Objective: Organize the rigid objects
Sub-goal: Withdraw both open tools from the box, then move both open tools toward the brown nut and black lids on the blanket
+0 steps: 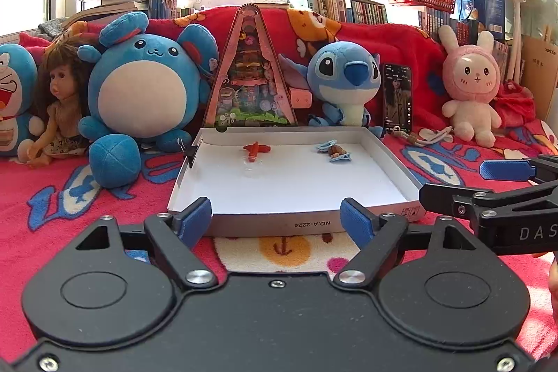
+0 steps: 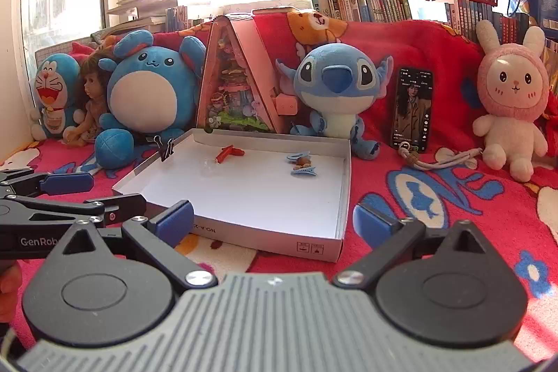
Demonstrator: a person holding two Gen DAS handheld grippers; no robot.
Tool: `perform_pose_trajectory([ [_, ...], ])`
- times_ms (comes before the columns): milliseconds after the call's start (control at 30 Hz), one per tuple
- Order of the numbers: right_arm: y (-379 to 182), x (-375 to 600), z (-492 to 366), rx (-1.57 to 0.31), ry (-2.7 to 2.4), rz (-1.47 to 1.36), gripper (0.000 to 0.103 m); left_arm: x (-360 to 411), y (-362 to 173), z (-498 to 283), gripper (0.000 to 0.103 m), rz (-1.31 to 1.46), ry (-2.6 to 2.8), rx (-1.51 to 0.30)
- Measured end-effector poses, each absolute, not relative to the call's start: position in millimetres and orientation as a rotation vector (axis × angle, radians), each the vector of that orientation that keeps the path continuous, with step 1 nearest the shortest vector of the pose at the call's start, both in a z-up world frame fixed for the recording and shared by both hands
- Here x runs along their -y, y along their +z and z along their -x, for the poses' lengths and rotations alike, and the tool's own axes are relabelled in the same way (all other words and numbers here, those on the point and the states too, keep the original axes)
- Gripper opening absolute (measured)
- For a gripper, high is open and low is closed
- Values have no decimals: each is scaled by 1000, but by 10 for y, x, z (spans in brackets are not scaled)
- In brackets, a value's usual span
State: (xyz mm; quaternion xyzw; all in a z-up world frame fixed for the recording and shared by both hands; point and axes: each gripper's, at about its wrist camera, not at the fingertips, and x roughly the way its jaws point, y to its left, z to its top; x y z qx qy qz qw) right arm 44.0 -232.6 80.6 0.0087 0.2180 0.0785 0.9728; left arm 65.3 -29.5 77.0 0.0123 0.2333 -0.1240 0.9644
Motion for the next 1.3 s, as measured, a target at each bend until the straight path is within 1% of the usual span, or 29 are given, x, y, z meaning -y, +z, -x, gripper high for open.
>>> perform_pose_trajectory([
  [333,625,2218,-122,-393,161,28,103,229,550,-363,82,-38,-221,-479],
  [967,138,2106,68,-462,106,24,103,108,124,-77,82,-65,-180,-531],
  [1167,78,2087,28,-480,92,28,103,60,74,-116,71,-37,-184,-558],
  [1267,68,2068,16,-481,68,51,103,51,67,-146,61,-41,-169,-558],
  [1300,65,2059,10,-481,53,65,103,47,62,-162,55,-45,-163,-561],
])
